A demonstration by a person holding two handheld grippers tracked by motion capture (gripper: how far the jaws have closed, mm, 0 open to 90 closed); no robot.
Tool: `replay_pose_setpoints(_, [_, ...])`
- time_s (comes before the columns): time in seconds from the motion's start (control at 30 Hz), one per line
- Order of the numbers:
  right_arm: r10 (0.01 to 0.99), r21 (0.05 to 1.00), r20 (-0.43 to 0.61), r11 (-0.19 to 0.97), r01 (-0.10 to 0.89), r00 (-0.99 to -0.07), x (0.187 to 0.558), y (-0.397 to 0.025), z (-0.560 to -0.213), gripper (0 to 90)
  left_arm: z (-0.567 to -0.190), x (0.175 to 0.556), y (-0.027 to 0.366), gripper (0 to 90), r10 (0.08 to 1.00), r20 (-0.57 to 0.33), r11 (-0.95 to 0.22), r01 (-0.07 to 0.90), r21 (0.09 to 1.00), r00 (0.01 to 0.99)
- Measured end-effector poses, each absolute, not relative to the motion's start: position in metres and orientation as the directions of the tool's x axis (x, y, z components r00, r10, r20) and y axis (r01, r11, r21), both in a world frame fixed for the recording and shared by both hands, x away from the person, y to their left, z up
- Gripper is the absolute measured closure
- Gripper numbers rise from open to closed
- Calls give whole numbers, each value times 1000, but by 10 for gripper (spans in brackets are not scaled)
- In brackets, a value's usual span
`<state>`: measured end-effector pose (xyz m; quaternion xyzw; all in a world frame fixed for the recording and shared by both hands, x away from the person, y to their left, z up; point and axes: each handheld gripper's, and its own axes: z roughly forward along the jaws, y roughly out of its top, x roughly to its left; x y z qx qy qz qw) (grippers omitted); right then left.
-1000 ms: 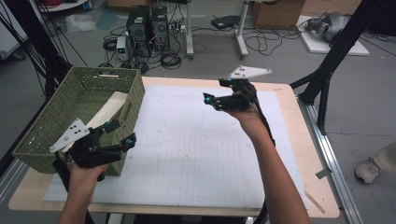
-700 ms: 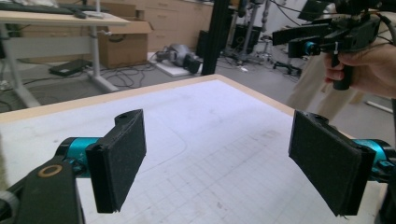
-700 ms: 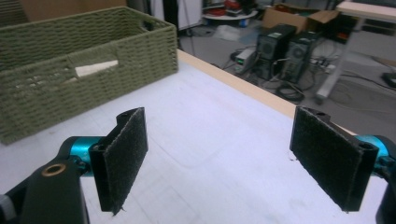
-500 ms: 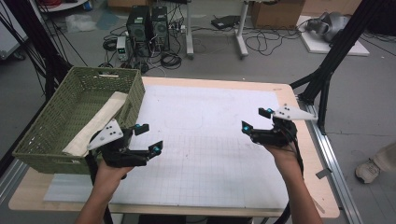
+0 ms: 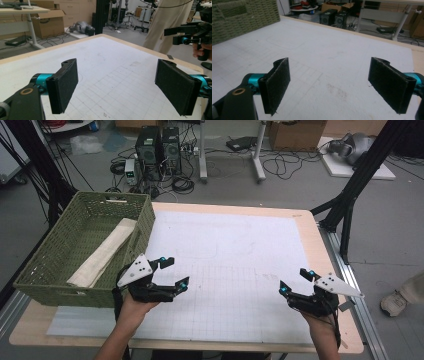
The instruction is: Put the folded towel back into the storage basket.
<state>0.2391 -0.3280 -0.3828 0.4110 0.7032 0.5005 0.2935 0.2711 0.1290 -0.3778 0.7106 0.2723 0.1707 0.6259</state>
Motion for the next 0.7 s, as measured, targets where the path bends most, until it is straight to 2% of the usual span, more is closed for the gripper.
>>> replay_pose_setpoints(0.3, [873,933,-26,197,301,-488,233,-323,-402,166,-398,268,116,193,609,-58,-107,154,982,791])
replay_pose_setpoints(0.7, [869,932,-39,210,297,-492,234,-321,-406,165,-407,267,116,193,613,-79,-118,190,975,786])
